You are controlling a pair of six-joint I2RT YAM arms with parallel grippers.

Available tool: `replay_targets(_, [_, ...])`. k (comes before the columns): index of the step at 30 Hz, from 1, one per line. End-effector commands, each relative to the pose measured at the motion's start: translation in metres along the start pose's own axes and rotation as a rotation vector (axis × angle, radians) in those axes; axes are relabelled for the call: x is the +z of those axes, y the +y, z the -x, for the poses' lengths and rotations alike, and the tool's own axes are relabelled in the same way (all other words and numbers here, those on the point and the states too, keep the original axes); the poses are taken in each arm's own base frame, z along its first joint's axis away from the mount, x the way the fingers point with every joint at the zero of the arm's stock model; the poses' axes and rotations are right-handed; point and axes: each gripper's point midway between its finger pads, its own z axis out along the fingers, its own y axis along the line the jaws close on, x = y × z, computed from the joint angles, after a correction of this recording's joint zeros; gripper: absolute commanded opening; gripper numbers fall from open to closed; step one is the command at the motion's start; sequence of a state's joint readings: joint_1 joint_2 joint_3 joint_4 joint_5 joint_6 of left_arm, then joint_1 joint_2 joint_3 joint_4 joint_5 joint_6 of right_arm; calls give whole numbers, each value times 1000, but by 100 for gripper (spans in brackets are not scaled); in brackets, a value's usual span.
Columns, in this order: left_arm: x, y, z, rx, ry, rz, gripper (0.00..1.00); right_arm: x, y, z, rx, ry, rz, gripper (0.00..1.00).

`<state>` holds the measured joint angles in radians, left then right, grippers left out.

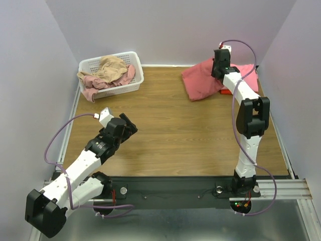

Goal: Fold and stack the t-shirts
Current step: Neatly place the folded tshirt to the corner

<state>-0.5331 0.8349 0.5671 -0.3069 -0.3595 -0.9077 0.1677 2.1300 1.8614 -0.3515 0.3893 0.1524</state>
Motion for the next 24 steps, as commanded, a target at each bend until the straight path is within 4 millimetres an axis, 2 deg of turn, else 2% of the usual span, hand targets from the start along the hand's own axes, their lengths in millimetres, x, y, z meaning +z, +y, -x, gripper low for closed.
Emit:
replay_targets(1, [-8,-11,22,-22,-70,-13,98,-8,-17,62,19,-139,-18,0])
replay_targets(6, [-6,-10,23,-19,-75,-4,98,-10,-36,90,39,-189,-28,0])
replay_targets(13, [2,-10,15,4,-48,5,98,-18,-51,117,20,-238,-40,0])
replay_targets(14, [3,-10,15,8,-45,9,98,-22,-54,125,22,-256,-39,0])
replay_targets(19, [9,-10,10,22,-23,28,98,-33,-68,144,-10,-289,-55,0])
replay_targets(24, [11,-13,6,15,-11,4,98,-51,-72,166,26,-335,-24,0])
